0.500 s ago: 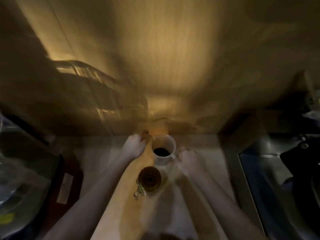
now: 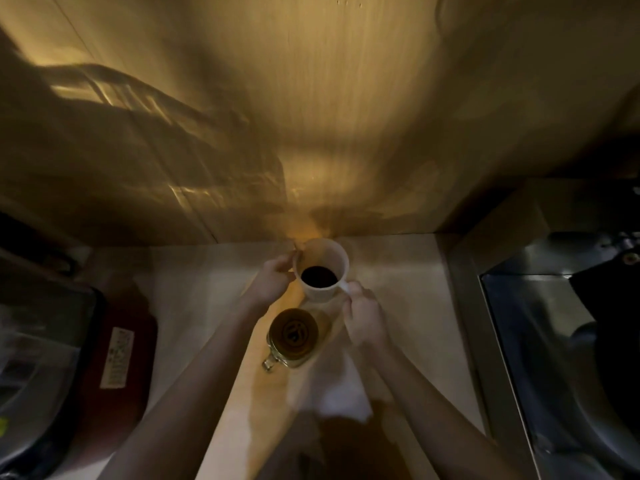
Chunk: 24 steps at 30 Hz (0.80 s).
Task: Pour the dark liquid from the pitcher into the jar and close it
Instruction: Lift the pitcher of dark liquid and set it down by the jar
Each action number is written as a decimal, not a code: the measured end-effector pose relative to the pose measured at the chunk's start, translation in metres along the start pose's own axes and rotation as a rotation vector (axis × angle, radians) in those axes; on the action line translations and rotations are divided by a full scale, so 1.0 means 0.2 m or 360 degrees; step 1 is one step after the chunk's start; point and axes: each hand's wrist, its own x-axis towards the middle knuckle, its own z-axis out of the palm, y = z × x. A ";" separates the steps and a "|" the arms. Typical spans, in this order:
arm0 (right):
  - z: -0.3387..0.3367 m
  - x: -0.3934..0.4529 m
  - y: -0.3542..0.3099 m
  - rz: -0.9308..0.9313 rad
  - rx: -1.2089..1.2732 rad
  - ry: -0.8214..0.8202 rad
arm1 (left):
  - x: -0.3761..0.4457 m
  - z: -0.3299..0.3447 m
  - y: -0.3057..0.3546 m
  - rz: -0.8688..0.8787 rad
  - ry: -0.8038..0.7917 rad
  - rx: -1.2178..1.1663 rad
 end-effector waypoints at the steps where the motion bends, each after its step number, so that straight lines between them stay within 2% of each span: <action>1: -0.01 0.00 -0.01 -0.0017 0.0060 0.0028 | 0.00 -0.01 0.01 -0.0028 0.0002 -0.0043; 6: -0.14 0.00 -0.03 -0.0094 0.0401 0.0251 | -0.06 -0.02 0.07 -0.0066 -0.0059 -0.0119; 10: -0.29 -0.08 -0.05 0.0073 0.0852 0.0387 | -0.19 0.03 0.16 0.0113 -0.0032 -0.0188; 16: -0.35 -0.27 0.00 0.0246 0.1574 0.0641 | -0.42 0.23 0.10 0.0331 0.0220 -0.0051; 20: -0.33 -0.40 0.08 0.0268 0.1722 0.0679 | -0.57 0.38 -0.02 0.0381 0.0238 -0.0147; 24: -0.27 -0.52 0.15 0.0645 0.1813 0.0751 | -0.70 0.48 -0.16 0.0336 0.0198 -0.0298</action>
